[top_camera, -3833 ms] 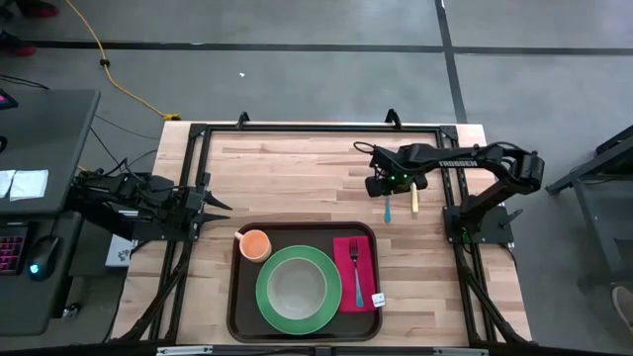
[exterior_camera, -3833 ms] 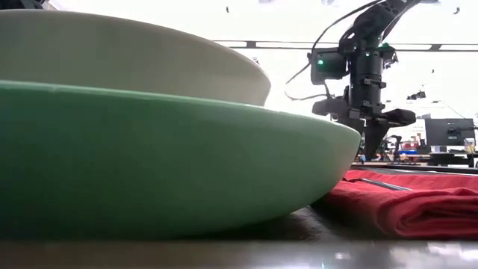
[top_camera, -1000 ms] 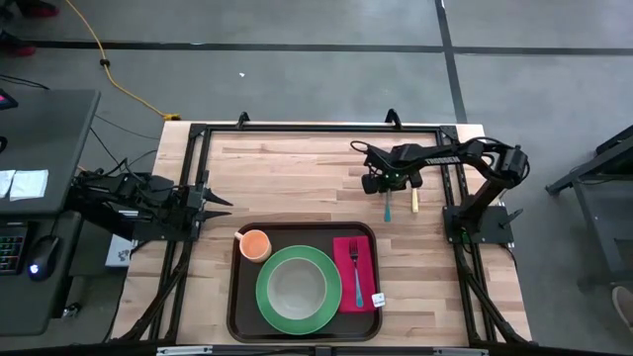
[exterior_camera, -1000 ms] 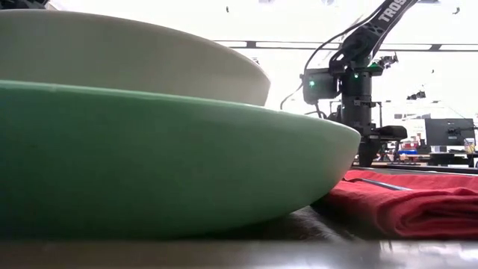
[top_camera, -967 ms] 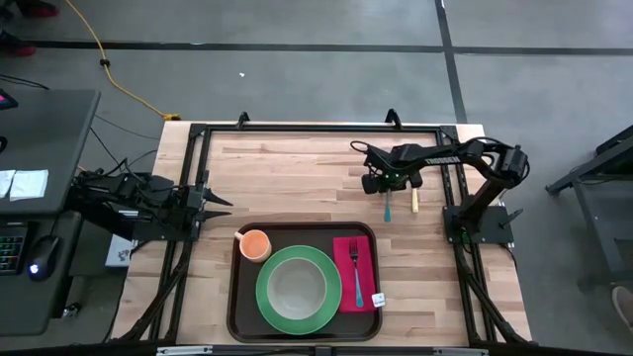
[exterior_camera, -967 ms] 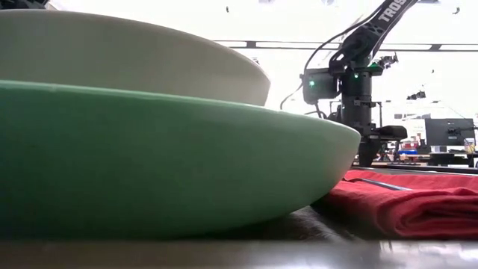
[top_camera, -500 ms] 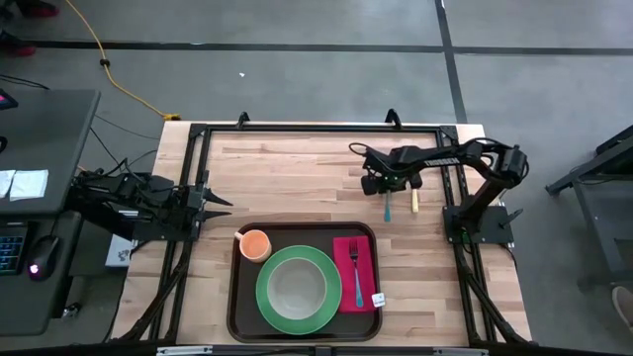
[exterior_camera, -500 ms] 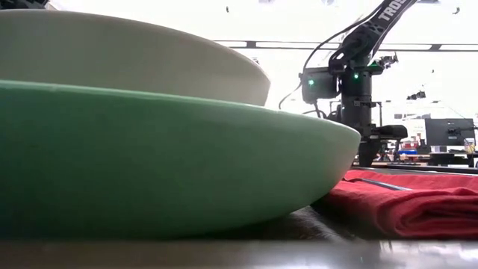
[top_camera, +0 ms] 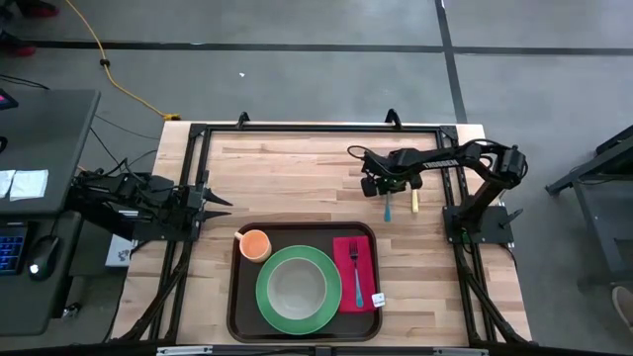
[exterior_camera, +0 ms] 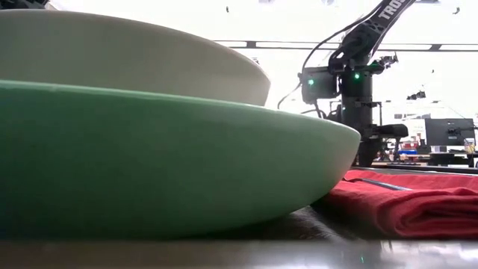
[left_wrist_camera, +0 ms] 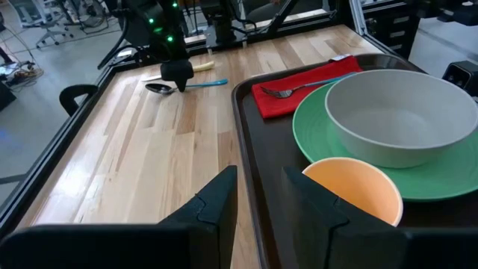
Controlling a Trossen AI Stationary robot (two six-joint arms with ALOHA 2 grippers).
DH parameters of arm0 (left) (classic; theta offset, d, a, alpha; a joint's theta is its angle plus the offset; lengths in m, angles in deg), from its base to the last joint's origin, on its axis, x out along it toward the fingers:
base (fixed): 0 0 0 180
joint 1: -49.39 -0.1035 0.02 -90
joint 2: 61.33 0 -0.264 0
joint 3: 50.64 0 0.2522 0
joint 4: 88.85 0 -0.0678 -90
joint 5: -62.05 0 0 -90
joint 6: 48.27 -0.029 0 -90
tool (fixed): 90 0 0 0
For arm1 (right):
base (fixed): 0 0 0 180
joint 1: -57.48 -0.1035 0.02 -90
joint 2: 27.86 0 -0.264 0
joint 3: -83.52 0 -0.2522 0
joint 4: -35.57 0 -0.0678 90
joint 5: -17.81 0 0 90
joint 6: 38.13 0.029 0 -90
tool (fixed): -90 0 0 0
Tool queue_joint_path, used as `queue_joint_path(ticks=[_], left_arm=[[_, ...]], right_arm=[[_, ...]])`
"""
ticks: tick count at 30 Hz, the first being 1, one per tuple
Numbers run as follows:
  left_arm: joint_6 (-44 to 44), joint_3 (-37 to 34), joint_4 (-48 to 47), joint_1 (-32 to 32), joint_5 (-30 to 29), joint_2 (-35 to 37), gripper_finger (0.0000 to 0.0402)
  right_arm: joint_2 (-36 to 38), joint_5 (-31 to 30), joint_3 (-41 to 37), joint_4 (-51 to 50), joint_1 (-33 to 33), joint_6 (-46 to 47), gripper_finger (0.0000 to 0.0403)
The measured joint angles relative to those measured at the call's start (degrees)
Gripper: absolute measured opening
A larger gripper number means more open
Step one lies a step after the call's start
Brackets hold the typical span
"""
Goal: Set up tray
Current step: Put the blue spoon on the red napkin
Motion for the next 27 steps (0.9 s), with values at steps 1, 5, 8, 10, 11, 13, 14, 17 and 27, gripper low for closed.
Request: queue_joint_path(ticks=[1, 5, 8, 10, 11, 13, 14, 17, 27], left_arm=[[0.0, 0.0, 0.0, 0.0, 0.0, 0.0, 0.0136], [0.0, 0.0, 0.0, 0.0, 0.0, 0.0, 0.0136], [0.0, 0.0, 0.0, 0.0, 0.0, 0.0, 0.0136], [0.0, 0.0, 0.0, 0.0, 0.0, 0.0, 0.0136], [0.0, 0.0, 0.0, 0.0, 0.0, 0.0, 0.0136], [0.0, 0.0, 0.0, 0.0, 0.0, 0.0, 0.0136], [0.0, 0.0, 0.0, 0.0, 0.0, 0.0, 0.0136], [0.0, 0.0, -0.3, 0.0, 0.0, 0.0, 0.0136], [0.0, 0.0, -0.3, 0.0, 0.0, 0.0, 0.0136]], right_arm=[[0.0, 0.0, 0.0, 0.0, 0.0, 0.0, 0.0077], [0.0, -0.1, 0.0, -0.2, 0.0, 0.0, 0.0051], [0.0, -0.2, 0.0, -0.3, 0.0, 0.0, 0.0032], [0.0, -0.2, 0.0, -0.4, 0.0, 0.0, 0.0022], [0.0, -0.2, 0.0, -0.5, 0.0, 0.0, 0.0017], [0.0, -0.2, 0.0, -0.5, 0.0, 0.0, 0.0007], [0.0, -0.2, 0.0, -0.5, 0.0, 0.0, 0.0004], [0.0, -0.1, 0.0, -0.5, 0.0, 0.0, 0.0004], [0.0, 1.1, 0.0, -0.5, 0.1, -0.3, 0.0004]])
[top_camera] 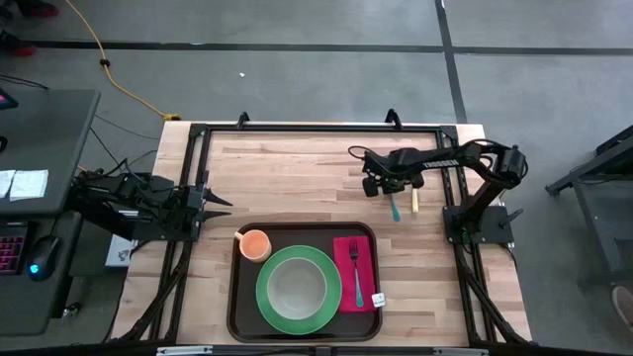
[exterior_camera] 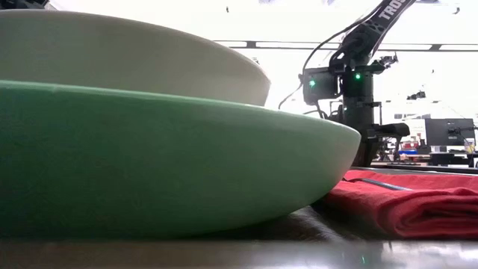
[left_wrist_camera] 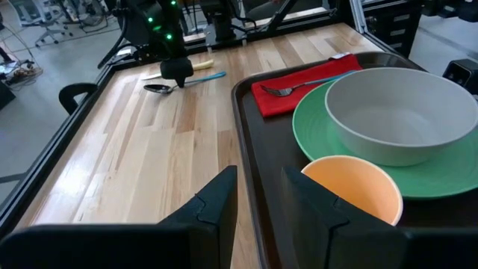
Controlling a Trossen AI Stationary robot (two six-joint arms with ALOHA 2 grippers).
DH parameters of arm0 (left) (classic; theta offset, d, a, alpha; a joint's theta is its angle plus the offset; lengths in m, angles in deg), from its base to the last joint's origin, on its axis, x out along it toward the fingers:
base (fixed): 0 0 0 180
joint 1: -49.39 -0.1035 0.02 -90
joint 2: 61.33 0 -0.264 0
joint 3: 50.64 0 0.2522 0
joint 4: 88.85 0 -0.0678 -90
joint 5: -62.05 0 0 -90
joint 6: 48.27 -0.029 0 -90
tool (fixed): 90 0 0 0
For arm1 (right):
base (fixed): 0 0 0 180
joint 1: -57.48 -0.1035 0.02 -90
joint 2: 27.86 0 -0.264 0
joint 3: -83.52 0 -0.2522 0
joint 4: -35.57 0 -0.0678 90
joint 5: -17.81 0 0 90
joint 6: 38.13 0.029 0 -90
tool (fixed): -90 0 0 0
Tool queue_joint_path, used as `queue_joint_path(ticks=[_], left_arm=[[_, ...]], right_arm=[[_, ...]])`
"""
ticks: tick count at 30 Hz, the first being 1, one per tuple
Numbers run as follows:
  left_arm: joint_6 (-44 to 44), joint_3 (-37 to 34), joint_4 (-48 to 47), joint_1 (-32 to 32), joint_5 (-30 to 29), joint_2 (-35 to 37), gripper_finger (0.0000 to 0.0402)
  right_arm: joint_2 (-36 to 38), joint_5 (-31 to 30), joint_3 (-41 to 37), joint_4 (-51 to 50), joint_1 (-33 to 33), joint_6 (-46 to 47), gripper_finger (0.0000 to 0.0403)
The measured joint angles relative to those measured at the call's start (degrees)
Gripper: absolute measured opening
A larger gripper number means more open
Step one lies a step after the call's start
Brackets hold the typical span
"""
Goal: Set up tray
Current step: Put the blue spoon on the red napkin
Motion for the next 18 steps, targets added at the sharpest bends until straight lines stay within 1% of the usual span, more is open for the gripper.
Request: queue_joint_path(ticks=[6, 10, 14, 18], left_arm=[[0.0, 0.0, 0.0, 0.0, 0.0, 0.0, 0.0136], [0.0, 0.0, 0.0, 0.0, 0.0, 0.0, 0.0136], [0.0, 0.0, 0.1, 0.0, 0.0, 0.0, 0.0136], [0.0, 0.0, 0.1, 0.0, 0.0, 0.0, 0.0136]], right_arm=[[0.2, 0.9, 1.8, -2.8, 0.0, -1.4, 0.0002], [1.0, 2.9, 3.0, -3.4, 0.0, -1.6, 0.0004], [1.1, 6.5, 4.0, -4.7, -0.3, -1.6, 0.0002], [1.2, 7.7, 4.9, -6.8, -1.9, -1.5, 0.0004]])
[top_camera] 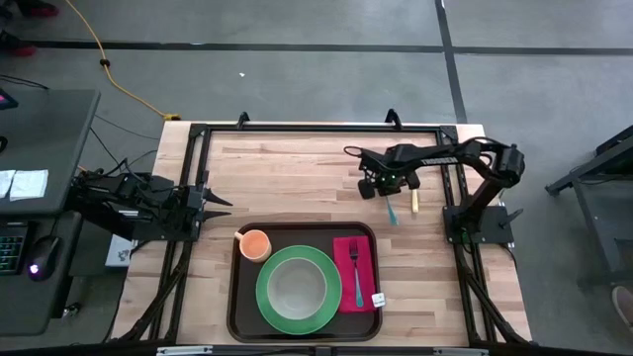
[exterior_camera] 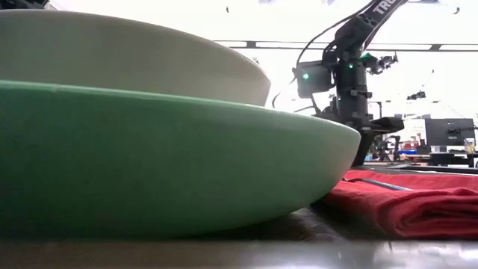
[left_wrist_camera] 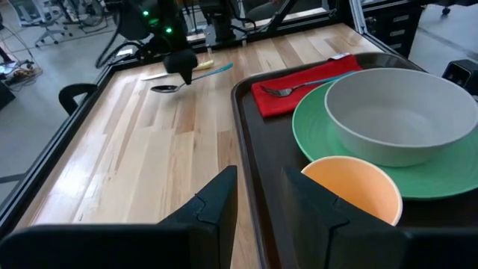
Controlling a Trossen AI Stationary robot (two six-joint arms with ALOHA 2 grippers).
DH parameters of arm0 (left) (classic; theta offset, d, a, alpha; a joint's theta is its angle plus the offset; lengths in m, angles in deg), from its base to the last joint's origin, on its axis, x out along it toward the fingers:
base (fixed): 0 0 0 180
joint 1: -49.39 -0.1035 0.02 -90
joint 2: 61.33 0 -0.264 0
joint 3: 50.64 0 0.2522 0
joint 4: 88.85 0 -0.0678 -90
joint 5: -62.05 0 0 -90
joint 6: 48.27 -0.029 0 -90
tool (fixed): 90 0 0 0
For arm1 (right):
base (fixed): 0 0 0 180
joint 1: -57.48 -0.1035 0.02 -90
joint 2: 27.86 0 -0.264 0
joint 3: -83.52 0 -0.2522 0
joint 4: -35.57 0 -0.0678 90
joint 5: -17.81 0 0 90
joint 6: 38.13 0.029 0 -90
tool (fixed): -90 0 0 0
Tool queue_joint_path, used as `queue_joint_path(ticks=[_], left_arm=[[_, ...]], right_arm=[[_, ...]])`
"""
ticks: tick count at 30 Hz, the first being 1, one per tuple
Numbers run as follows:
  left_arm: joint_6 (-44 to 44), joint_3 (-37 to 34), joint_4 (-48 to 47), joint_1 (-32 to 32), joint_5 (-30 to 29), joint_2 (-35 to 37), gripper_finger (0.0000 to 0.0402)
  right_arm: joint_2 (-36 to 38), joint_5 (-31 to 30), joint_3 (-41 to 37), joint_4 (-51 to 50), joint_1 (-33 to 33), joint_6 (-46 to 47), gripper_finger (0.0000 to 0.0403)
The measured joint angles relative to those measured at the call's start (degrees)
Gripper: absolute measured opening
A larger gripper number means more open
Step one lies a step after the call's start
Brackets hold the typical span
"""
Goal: Set up tray
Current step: Put the blue spoon on the red napkin
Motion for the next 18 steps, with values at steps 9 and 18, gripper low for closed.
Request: queue_joint_path(ticks=[9, 18], left_arm=[[0.0, 0.0, 0.0, 0.0, 0.0, 0.0, 0.0136], [0.0, 0.0, 0.4, 0.0, 0.0, 0.0, 0.0136]], right_arm=[[0.0, 0.1, 3.8, -6.6, -4.0, 0.7, 0.0005], [0.1, 0.3, 8.8, -9.4, -7.3, 2.0, 0.0003]])
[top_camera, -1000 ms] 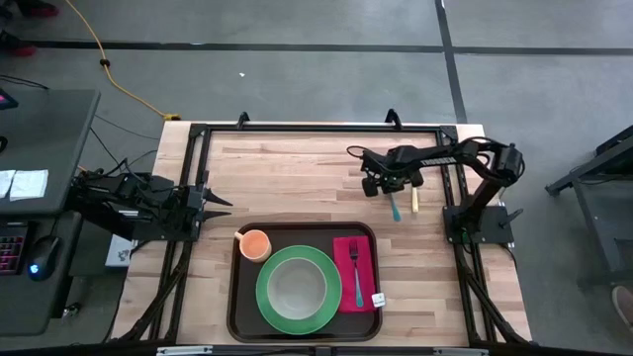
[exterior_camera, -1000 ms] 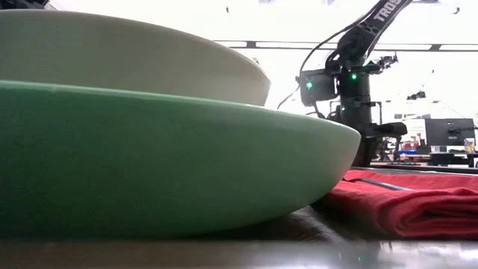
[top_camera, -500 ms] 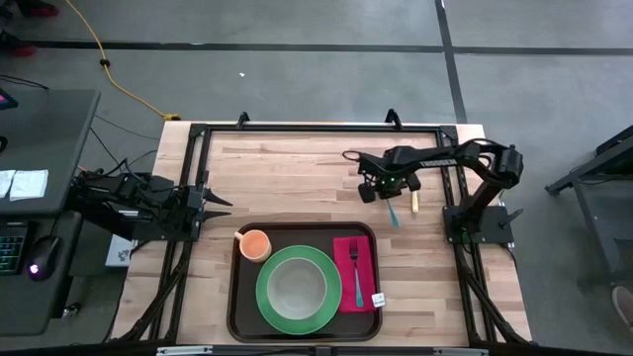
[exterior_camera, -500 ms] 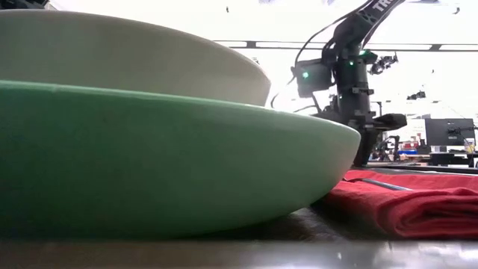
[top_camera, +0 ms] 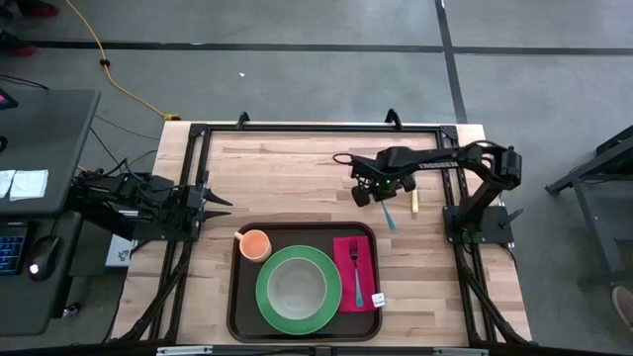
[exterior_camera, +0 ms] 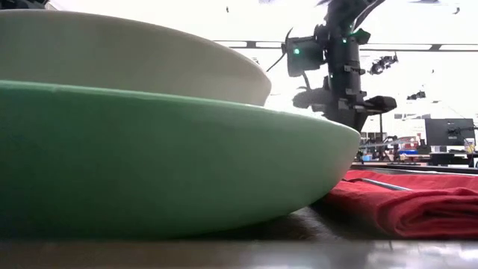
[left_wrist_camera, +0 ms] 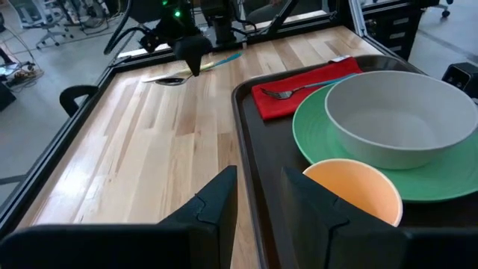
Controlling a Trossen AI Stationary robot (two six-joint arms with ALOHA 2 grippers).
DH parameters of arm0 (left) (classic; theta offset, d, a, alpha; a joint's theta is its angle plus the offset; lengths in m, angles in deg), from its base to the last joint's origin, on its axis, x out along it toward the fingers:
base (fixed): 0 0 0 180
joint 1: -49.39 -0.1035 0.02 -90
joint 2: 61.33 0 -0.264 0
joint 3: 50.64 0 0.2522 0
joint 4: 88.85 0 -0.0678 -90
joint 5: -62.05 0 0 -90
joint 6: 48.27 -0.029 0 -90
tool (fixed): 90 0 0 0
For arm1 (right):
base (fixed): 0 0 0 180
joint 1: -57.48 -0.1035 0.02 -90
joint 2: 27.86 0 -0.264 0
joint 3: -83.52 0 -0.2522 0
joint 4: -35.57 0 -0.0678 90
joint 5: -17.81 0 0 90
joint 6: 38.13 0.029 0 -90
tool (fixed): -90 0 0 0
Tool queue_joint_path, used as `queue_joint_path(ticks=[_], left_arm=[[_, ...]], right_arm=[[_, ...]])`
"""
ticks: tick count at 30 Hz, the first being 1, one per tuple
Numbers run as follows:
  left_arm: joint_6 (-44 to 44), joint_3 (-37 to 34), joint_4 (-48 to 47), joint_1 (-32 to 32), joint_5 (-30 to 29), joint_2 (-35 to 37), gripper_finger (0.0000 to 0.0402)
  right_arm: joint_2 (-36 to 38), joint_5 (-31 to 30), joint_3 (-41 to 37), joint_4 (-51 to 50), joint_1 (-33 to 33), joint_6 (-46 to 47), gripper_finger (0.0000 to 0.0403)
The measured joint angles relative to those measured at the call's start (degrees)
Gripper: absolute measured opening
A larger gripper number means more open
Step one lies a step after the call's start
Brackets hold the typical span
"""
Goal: Set up tray
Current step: Put the blue spoon on the red napkin
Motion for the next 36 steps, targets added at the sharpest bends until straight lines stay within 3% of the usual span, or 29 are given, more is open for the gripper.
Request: queue_joint_path(ticks=[23, 36], left_arm=[[0.0, 0.0, 0.0, 0.0, 0.1, 0.0, 0.0136], [0.0, 0.0, 0.0, 0.0, 0.1, 0.0, 0.0136]], right_arm=[[0.1, 2.9, 2.7, -1.8, -10.7, 8.7, 0.0006], [0.1, 3.1, 2.7, -1.1, -12.8, 10.0, 0.0005]])
